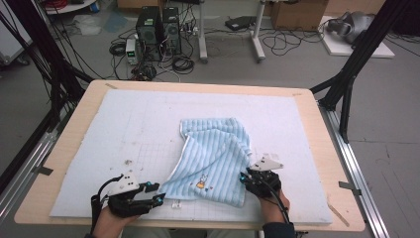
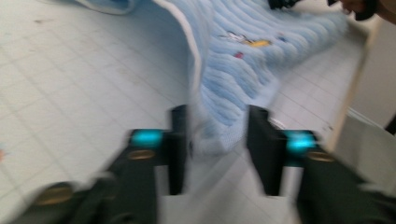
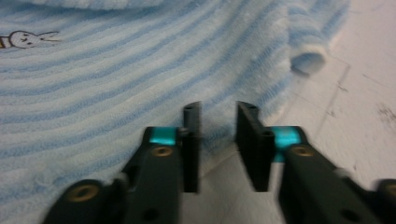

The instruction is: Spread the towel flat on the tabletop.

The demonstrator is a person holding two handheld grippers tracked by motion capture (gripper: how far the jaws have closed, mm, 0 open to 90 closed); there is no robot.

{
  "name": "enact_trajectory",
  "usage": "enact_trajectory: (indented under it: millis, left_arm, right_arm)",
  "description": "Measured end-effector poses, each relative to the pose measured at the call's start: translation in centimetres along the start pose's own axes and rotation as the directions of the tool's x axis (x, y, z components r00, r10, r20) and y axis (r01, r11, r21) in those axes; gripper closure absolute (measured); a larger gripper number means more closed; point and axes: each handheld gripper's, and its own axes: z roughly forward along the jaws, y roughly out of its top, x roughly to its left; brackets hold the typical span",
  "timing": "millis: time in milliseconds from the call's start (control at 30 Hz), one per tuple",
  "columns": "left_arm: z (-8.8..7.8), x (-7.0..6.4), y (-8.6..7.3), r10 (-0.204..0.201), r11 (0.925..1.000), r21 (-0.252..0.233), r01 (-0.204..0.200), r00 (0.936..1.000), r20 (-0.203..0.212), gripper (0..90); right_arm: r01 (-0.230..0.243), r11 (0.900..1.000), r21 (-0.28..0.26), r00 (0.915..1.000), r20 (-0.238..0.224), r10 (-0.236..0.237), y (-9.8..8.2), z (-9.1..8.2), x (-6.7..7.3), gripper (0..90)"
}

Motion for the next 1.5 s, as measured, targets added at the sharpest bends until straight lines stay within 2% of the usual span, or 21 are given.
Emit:
enact_trajectory:
  millis: [33,100,367,467,500,567,633,667,733,767,800,833,867,933,1033,1133,1267,1300,1400,1433,1500]
  left_arm:
    - [0.0,0.3,0.3,0.0,0.9998,-0.018,0.0,0.9999,-0.016,40.2]
    - [0.2,0.9,1.2,-0.007,0.9988,-0.048,0.006,0.9996,-0.027,36.7]
    - [3.2,2.0,4.3,-0.001,0.9987,-0.05,-0.001,0.9993,-0.039,35.6]
    - [4.6,1.9,4.7,0.001,0.9996,-0.027,-0.002,0.9996,-0.027,35.8]
    - [5.1,1.9,4.8,0.007,0.9998,-0.018,-0.008,0.9997,-0.024,35.9]
    - [6.1,1.9,4.8,0.019,0.9997,0.016,-0.018,0.9995,-0.025,40.0]
    - [7.0,2.1,4.7,0.009,0.9987,0.05,-0.007,0.9993,-0.035,47.2]
    - [7.4,2.1,4.6,0.009,0.9979,0.065,-0.006,0.9992,-0.039,51.6]
    - [7.7,2.3,4.4,0.035,0.9961,0.082,-0.032,0.9986,-0.038,68.0]
    - [7.8,2.3,4.3,0.054,0.994,0.098,-0.05,0.9975,-0.046,76.8]
    - [7.9,2.5,4.2,0.072,0.9917,0.111,-0.065,0.9958,-0.057,82.9]
    - [8.0,2.7,4.1,0.071,0.992,0.109,-0.064,0.9955,-0.063,84.4]
    - [7.9,2.9,4.1,0.079,0.9922,0.103,-0.07,0.9925,-0.093,85.1]
    - [7.8,3.6,4.2,0.063,0.996,0.072,-0.054,0.9895,-0.13,85.4]
    - [8.0,4.1,4.1,0.05,0.9977,0.054,-0.042,0.9852,-0.164,85.8]
    - [8.3,4.6,4.2,0.015,0.998,0.063,-0.002,0.9791,-0.203,85.7]
    - [8.5,5.1,4.4,-0.009,0.9988,0.044,0.022,0.961,-0.276,85.6]
    - [8.7,5.3,4.4,-0.032,0.9983,0.038,0.044,0.9575,-0.287,85.6]
    - [8.5,5.6,4.4,-0.056,0.9971,0.035,0.068,0.96,-0.275,84.4]
    - [8.4,5.6,4.4,-0.059,0.997,0.032,0.07,0.9599,-0.274,79.8]
    - [8.2,5.6,4.3,-0.078,0.9945,0.046,0.093,0.9599,-0.269,61.6]
  right_arm:
    - [0.017,1.0,0.01,0.9999,0.0,-0.017,0.3,0.2,0.0,83.1]
    - [0.04,0.999,0.02,0.999,0.017,-0.04,0.9,0.5,-0.2,84.7]
    - [0.013,1.0,-0.002,0.9988,0.048,-0.013,1.7,1.9,-0.9,87.1]
    - [-0.023,0.999,-0.025,0.9975,0.066,0.024,1.9,1.8,-1.0,62.3]
    - [-0.036,0.998,-0.05,0.9971,0.065,0.039,1.9,1.5,-1.0,57.8]
    - [-0.033,0.998,-0.06,0.9967,0.073,0.037,1.9,1.1,-1.0,44.4]
    - [-0.08,0.996,-0.045,0.9963,0.028,0.082,1.6,1.1,-1.3,36.1]
    - [-0.075,0.997,-0.034,0.997,0.019,0.075,1.4,1.2,-1.3,35.9]
    - [-0.041,0.999,-0.005,0.9985,0.035,0.041,1.0,1.4,-1.2,37.1]
    - [-0.057,0.998,-0.012,0.9982,0.019,0.057,0.8,1.5,-1.3,41.1]
    - [-0.062,0.998,-0.012,0.9981,0.002,0.062,0.8,1.5,-1.5,47.4]
    - [-0.054,0.998,-0.012,0.9984,-0.014,0.054,1.0,1.5,-1.6,61.7]
    - [-0.031,0.999,-0.009,0.9992,-0.027,0.031,1.2,1.6,-1.6,74.1]
    - [0.007,1.0,0.006,0.9995,-0.029,-0.007,1.8,2.0,-1.6,81.8]
    - [0.02,1.0,0.012,0.9997,0.01,-0.02,2.7,2.8,-1.9,81.4]
    - [-0.002,1.0,0.006,0.9991,0.043,0.002,3.5,3.8,-2.3,78.1]
    - [0.014,1.0,0.011,0.9943,0.106,-0.015,4.6,4.9,-2.6,79.9]
    - [0.014,1.0,0.01,0.9932,0.115,-0.015,4.7,5.1,-2.7,80.0]
    - [-0.004,1.0,0.011,0.9919,0.127,0.002,4.9,5.5,-2.7,79.5]
    - [-0.007,1.0,0.007,0.9923,0.124,0.006,4.9,5.4,-2.7,75.7]
    - [-0.005,1.0,-0.004,0.9938,0.111,0.006,4.7,5.0,-2.5,66.7]
